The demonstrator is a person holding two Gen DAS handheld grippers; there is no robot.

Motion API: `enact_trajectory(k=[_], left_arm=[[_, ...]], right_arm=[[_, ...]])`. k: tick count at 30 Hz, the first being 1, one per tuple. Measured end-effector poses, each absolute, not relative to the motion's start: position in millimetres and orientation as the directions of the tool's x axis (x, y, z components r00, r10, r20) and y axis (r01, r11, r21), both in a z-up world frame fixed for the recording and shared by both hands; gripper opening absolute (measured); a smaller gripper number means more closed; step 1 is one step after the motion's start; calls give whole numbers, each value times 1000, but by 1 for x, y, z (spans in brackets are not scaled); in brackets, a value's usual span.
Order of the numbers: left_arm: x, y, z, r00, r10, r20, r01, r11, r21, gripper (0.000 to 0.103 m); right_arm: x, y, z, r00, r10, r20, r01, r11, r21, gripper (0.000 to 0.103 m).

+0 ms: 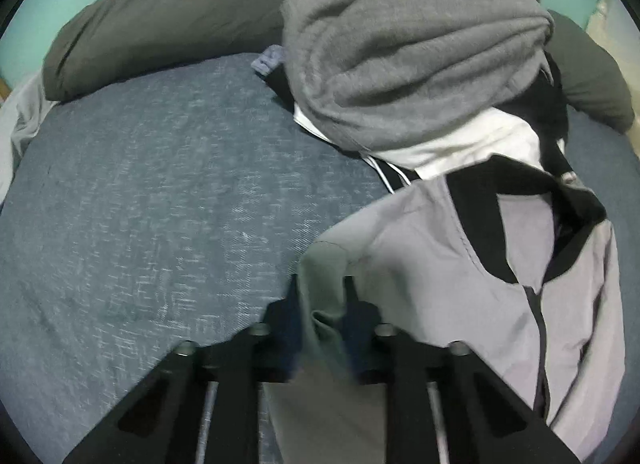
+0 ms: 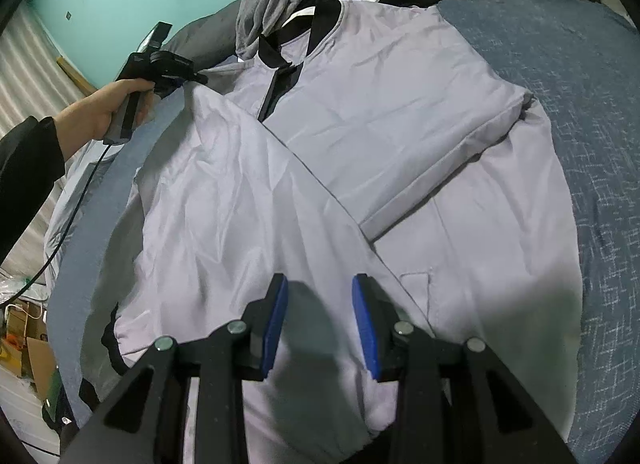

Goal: Fold clothes

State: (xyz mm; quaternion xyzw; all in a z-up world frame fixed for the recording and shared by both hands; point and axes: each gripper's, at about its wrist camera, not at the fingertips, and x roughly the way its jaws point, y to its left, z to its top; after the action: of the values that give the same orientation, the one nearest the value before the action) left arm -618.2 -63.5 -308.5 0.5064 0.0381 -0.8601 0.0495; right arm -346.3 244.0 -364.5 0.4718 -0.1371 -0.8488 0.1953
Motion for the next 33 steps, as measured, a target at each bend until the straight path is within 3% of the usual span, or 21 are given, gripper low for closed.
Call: enact_trajectory(k=[4, 11, 13, 15, 17, 21, 24, 29, 33], left_arm=[[-616, -80, -304, -502, -67, -863, 165, -986, -20, 11], [-611, -102, -296, -547, 33, -836, 223, -957, -184, 13], [-608, -102, -291, -570, 59, -819, 221, -950, -222, 20], [-604, -108, -285, -597, 83, -798, 240, -930, -277, 34], [-600, -115, -280, -615, 91, -783, 256, -916, -308, 36], [-600, -112, -280, -582, 52, -811, 224, -949, -221, 37], [-601, -103, -300, -530, 73, -845, 193, -960, -204, 47], [-598, -99, -329, -505, 65, -861, 198, -962, -189, 47], [-591, -113, -335, -543, 59, -837, 243, -944, -225, 33]], right_arm=[[-345, 246, -367, -478, -451, -754, 203, -892, 405, 33], [-344, 243, -373, -474, -439, -763, 216, -898, 383, 33], [-345, 245, -374, -472, -445, -761, 211, -895, 393, 33], [-345, 245, -373, -471, -447, -761, 211, -894, 395, 33], [-345, 244, -375, -469, -446, -762, 211, -895, 394, 33], [-346, 245, -375, -468, -457, -756, 208, -889, 408, 33], [-347, 244, -375, -468, -459, -755, 206, -887, 412, 33], [-348, 245, -374, -467, -463, -753, 206, -886, 416, 33], [-350, 245, -374, -465, -467, -752, 207, -884, 420, 33]])
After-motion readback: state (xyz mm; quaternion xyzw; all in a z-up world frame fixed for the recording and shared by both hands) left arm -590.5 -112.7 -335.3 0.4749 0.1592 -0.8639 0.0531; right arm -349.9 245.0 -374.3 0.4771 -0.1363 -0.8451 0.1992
